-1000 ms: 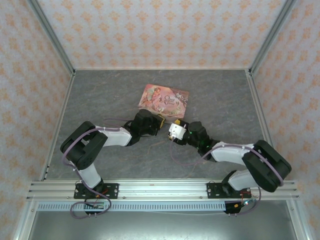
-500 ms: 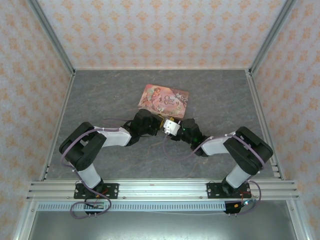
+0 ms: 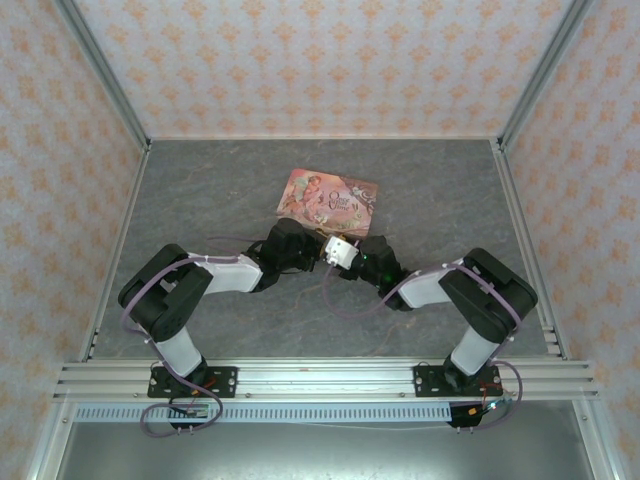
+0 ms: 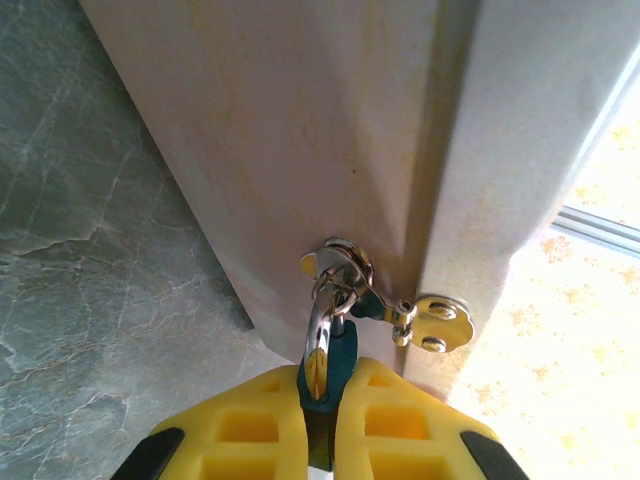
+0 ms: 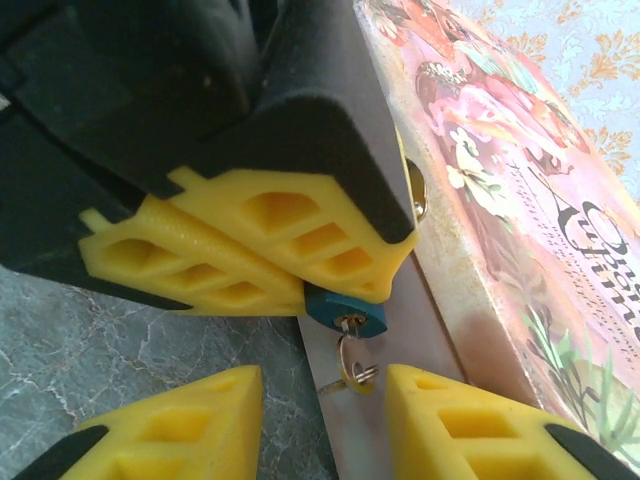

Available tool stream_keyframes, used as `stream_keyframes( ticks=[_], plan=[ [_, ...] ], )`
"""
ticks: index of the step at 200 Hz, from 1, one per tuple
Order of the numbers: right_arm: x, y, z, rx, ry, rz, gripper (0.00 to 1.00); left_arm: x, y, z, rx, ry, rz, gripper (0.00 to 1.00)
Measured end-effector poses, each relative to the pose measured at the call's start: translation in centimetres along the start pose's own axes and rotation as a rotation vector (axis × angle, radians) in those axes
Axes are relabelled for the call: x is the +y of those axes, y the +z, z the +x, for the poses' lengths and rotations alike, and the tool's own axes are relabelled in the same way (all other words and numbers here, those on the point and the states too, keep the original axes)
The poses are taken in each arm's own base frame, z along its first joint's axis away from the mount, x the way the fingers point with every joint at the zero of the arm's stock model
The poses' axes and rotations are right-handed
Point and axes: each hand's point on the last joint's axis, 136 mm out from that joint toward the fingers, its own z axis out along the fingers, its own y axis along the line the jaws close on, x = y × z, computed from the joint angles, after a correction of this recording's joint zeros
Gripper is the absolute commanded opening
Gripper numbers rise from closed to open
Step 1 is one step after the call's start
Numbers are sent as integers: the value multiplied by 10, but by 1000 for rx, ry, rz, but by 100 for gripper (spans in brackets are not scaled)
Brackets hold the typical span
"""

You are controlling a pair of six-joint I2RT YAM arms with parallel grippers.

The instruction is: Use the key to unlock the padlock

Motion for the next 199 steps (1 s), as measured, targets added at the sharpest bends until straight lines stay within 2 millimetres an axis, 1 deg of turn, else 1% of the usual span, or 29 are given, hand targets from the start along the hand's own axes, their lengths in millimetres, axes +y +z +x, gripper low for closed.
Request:
stream_keyframes(
  ticks=[19,34,75,130,199],
  plan=[
    [-2,2,-3,-7,7,5,29,1,0,0,0,0,-3,0],
    [-3,3,-5,-11,16,7,23,1,0,0,0,0,-4,0],
    [-6,4,-7,-17,35,17,0,2,0,0,2,-1,-8,0],
    [-6,4,-7,-15,54,18,0,2,0,0,1,-1,-10,0],
    [-4,2,-4,-14,160,-29,0,4,0,1,5,2,-17,0]
  ],
)
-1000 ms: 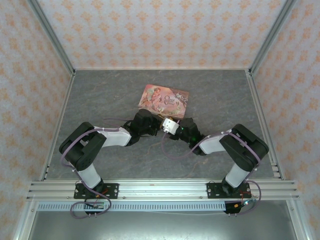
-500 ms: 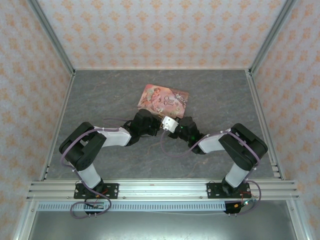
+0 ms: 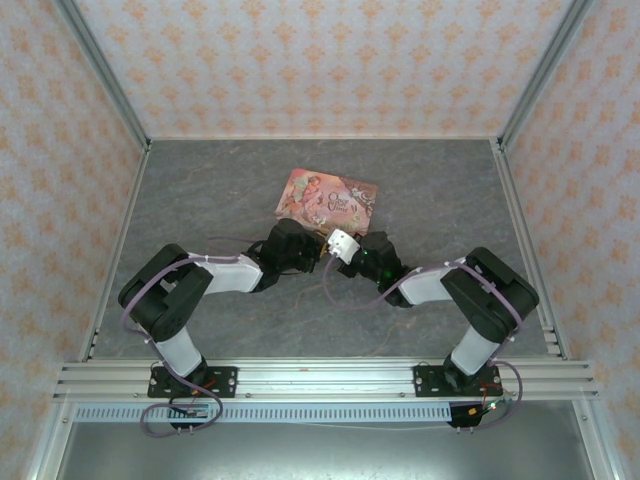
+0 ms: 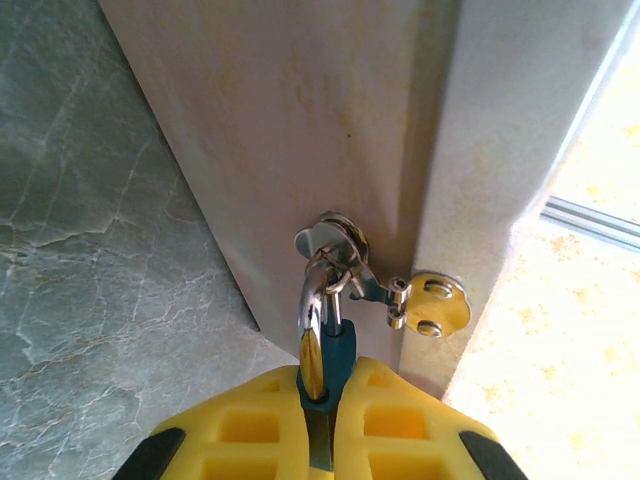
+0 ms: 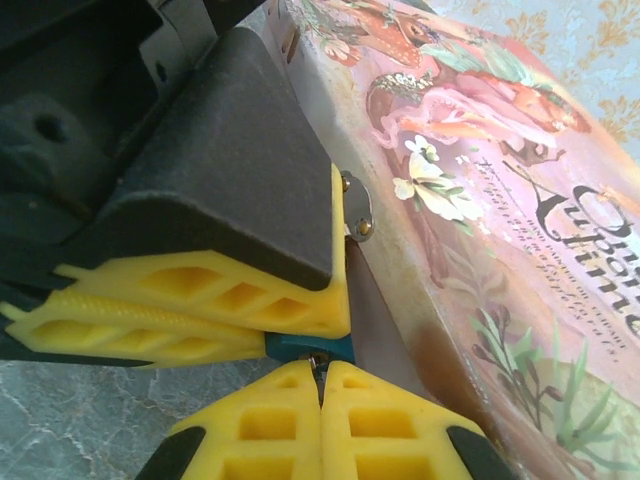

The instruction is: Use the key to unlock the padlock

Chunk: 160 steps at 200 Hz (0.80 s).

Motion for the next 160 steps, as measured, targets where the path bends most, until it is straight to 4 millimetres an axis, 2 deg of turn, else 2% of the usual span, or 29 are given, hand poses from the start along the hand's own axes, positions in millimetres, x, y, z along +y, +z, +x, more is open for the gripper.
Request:
stream_keyframes(
  ticks=[7,21,65,97,135,160],
  plan=[
    [0,0,0,2,13,-3,0,0,0,0,0,1,-2,0],
    [1,1,0,5,40,-7,0,1,0,0,2,4,-4,10],
    [1,1,1,10,107,-8,0,-3,-4,0,-5,34,3,26],
    [2,0,9,45,170,-9,0,-14,-19,-3,-22,59,42,39],
    [4,-4,9,65,276,-20,0,-23,-37,-16,-70,114,47,54],
    [7,-5,9,64,386,-57,0,-29,-55,-32,-118,147,39,58]
  ],
)
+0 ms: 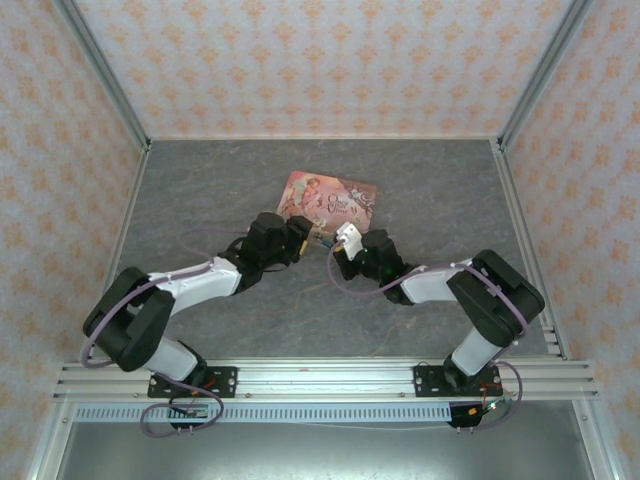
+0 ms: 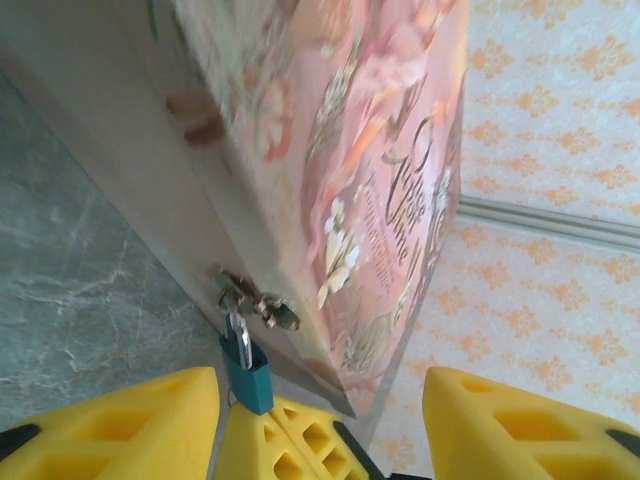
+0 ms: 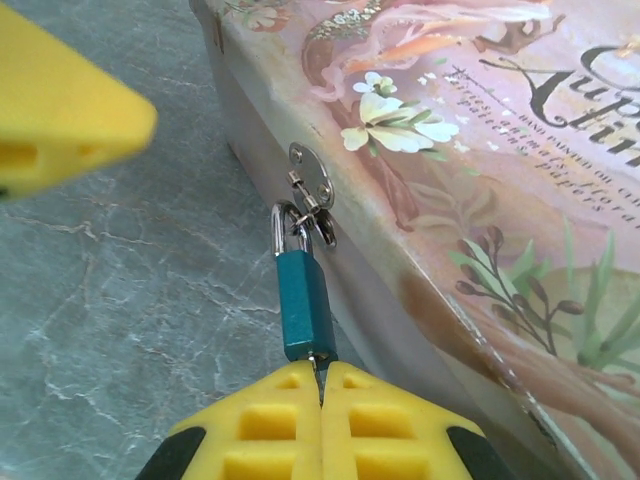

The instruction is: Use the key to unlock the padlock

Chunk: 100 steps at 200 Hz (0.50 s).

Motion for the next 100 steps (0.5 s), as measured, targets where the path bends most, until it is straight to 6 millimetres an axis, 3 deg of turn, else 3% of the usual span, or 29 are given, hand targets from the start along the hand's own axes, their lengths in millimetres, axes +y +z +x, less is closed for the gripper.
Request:
stream_keyframes(
  ticks=[47,100],
  plan=[
    [3,-3,0,2,281,-103,0,0,-25,-42,-108,45,-34,65],
    [1,-1,13,52,533,-173,0,21,-36,-73,-166,104,-127,71]
  ],
)
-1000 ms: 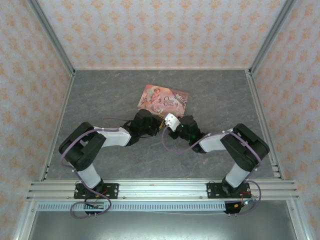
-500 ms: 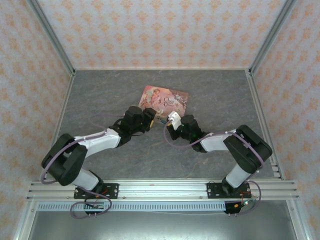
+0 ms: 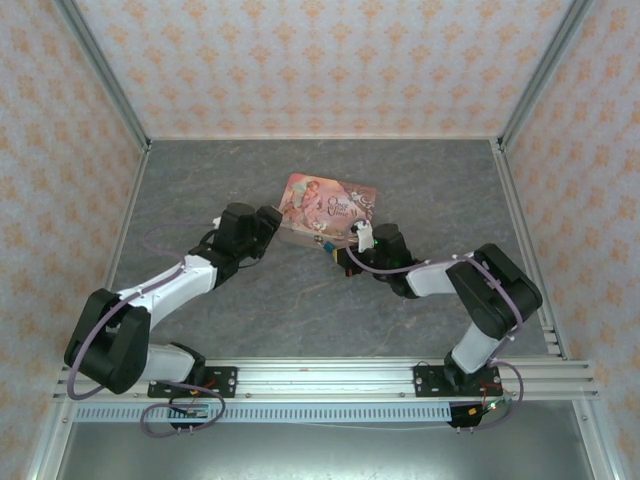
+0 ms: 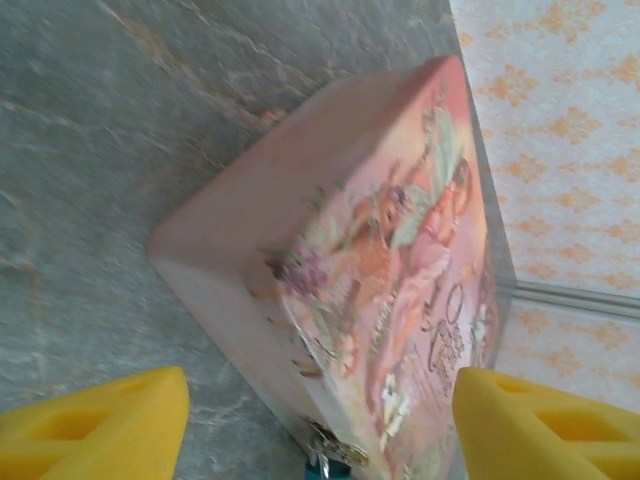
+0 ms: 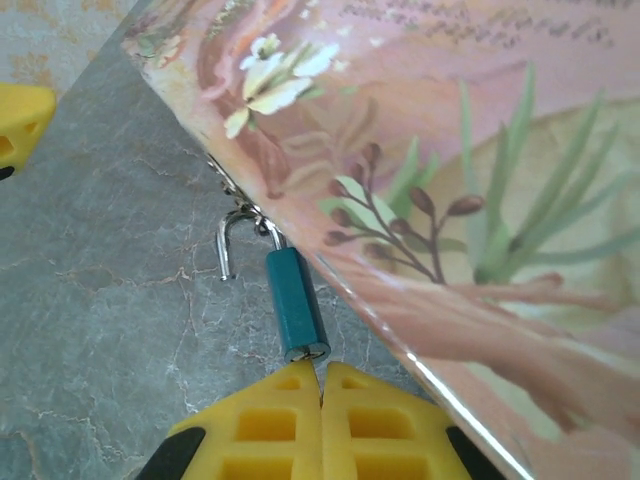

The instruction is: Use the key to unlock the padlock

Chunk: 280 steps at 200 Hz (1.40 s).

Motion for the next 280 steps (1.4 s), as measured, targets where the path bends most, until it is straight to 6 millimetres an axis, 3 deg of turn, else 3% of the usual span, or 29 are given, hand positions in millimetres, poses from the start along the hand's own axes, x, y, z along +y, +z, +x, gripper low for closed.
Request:
stream_keyframes(
  ticks=[22,57,86,107,163,220,280],
  plan=[
    [-4,0,3,15,80,-15,0,6,4,-5,-1,37,-40,72],
    [-16,-5,0,15,180,-21,0,-1,20,-5,26,96,-60,72],
    [-27,-11,-1,-1,218,13,33,-7,29,-6,41,139,-72,73],
    [-32,-21,2,-8,219,54,45,-11,34,-8,49,158,-75,73],
    [-34,-37,-23,-79,212,52,49,-19,54,-7,97,217,-101,74],
    [-33,-26,-34,-90,240,12,50,-1,75,2,166,266,-184,73],
    [-49,-13,-63,-128,241,-10,51,3,76,4,169,270,-150,73]
  ],
)
